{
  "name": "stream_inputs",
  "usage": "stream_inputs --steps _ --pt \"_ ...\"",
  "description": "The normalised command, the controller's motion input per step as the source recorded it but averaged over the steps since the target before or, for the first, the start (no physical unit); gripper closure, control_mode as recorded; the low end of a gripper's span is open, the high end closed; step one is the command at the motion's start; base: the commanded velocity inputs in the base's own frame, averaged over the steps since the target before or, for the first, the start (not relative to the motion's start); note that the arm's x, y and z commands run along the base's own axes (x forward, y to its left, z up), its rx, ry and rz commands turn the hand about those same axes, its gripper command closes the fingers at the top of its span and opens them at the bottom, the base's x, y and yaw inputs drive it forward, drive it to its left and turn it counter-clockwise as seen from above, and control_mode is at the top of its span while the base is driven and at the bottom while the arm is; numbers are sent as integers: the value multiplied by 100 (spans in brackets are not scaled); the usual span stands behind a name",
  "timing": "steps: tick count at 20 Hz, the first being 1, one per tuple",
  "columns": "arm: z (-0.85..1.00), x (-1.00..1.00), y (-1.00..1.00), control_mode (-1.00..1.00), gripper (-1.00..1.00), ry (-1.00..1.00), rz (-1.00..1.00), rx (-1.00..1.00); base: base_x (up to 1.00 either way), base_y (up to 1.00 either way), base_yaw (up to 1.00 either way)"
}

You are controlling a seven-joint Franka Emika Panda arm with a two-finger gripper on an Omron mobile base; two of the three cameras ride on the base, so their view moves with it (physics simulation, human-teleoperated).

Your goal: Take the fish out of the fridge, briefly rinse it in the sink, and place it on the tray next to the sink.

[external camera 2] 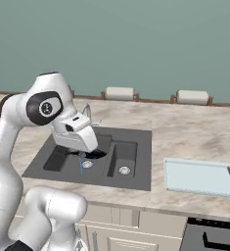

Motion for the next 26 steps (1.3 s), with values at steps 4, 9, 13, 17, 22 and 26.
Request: stream_inputs --steps 4,9,13,17,22,26 --pt "18 -24 -100 -100 100 0 -21 -44 0 0 0" --pt "1 11 -100 -100 100 3 -25 -15 0 0 0" --pt "-8 65 -100 -100 100 6 -5 6 0 0 0" --pt "-32 88 -100 -100 100 15 0 24 0 0 0" --pt "-34 100 -100 -100 100 14 0 21 0 0 0" --pt "-57 73 -100 -100 100 0 4 22 0 0 0"
